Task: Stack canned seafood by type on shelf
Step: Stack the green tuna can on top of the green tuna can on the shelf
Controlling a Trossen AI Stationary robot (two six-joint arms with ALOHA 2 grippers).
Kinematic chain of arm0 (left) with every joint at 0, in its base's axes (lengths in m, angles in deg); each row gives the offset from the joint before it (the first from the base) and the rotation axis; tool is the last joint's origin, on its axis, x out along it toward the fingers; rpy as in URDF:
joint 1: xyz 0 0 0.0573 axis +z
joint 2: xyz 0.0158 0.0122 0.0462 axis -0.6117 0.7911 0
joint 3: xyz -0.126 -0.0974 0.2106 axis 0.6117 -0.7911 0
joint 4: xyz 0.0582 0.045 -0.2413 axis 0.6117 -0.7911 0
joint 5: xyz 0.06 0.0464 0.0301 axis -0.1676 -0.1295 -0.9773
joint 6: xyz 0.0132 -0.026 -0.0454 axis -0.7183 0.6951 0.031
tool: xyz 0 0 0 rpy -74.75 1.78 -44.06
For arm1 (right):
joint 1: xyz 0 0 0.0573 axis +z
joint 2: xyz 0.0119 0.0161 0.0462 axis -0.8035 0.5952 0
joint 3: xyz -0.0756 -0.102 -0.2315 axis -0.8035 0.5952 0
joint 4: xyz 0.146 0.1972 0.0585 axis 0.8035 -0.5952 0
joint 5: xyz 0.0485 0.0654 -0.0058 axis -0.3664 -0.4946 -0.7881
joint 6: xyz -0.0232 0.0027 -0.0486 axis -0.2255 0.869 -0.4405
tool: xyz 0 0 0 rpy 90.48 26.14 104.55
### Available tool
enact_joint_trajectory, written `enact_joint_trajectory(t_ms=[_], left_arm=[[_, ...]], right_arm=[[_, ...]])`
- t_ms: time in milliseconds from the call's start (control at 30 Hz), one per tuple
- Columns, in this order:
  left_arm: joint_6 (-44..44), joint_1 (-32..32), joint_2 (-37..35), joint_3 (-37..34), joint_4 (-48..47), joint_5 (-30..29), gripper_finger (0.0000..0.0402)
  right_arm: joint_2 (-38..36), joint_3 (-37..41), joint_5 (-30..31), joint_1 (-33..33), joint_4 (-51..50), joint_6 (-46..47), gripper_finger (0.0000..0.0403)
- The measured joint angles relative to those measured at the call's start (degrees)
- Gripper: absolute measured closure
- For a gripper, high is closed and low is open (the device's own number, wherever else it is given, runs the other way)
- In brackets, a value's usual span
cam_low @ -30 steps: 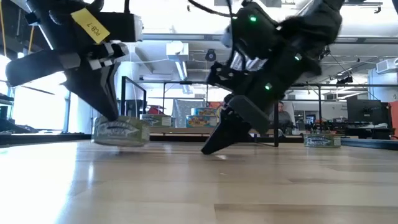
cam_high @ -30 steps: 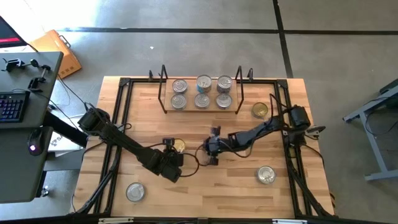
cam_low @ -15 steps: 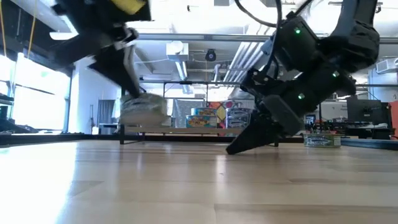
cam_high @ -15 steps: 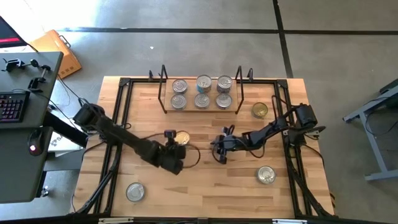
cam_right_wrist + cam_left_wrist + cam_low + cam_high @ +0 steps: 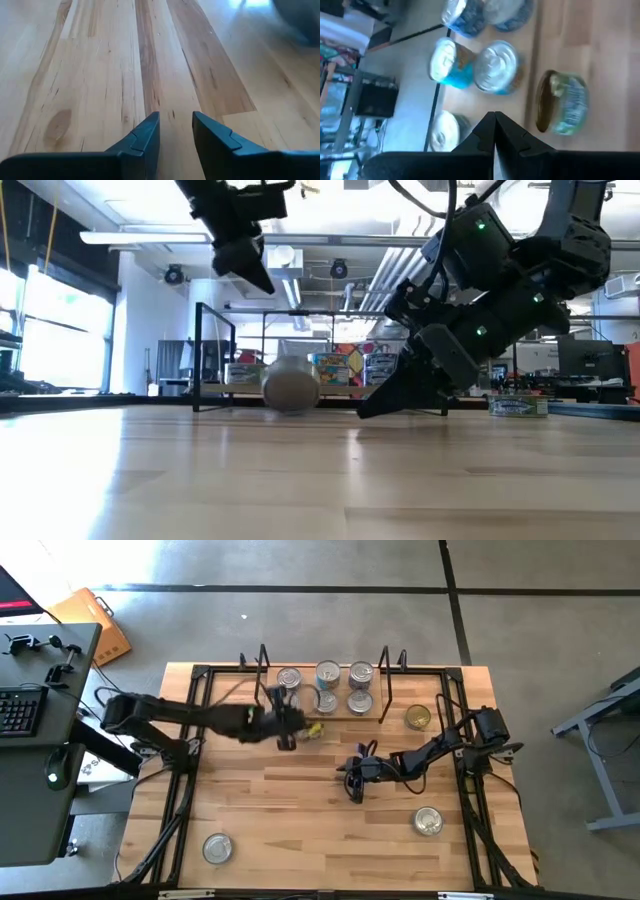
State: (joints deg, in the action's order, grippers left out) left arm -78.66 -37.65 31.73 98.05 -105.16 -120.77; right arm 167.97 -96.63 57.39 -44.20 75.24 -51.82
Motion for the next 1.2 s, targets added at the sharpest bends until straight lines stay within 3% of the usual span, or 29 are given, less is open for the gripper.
enact_joint_trajectory(t_ms=[167, 233, 400, 567, 800, 967, 1200], left_arm=[[-8.38, 4.17, -0.02, 0.07, 1.79, 15.99, 0.0401], [-8.33, 3.53, 1.18, 0.04, 1.60, 18.94, 0.0401], [-4.53, -1.45, 6.02, 0.04, 2.09, 19.23, 0.0401], [6.71, -3.94, 14.18, 0.02, 8.94, 18.72, 0.0401], [15.21, -1.15, 24.72, -0.02, 12.56, 8.11, 0.0401], [15.38, -1.29, 25.52, 0.11, 13.19, 8.75, 0.0401], [18.35, -6.90, 19.56, -0.17, 9.22, 13.07, 0.0401]], right_arm=[[-0.02, 0.00, 0.02, -0.30, 0.20, -0.89, 0.0295], [-0.02, -0.02, 0.02, -0.28, 0.22, -1.51, 0.0295], [-0.08, -0.05, -1.13, -0.27, 0.32, -3.41, 0.0295], [-0.09, -0.07, -3.02, -0.27, 0.38, -3.33, 0.0295], [-0.11, -0.13, -5.94, -0.27, 0.01, -1.89, 0.0295], [-0.11, -0.15, -7.34, -0.27, -0.03, -3.63, 0.0295], [-0.11, -0.15, -7.35, -0.27, 0.42, -4.48, 0.0295]])
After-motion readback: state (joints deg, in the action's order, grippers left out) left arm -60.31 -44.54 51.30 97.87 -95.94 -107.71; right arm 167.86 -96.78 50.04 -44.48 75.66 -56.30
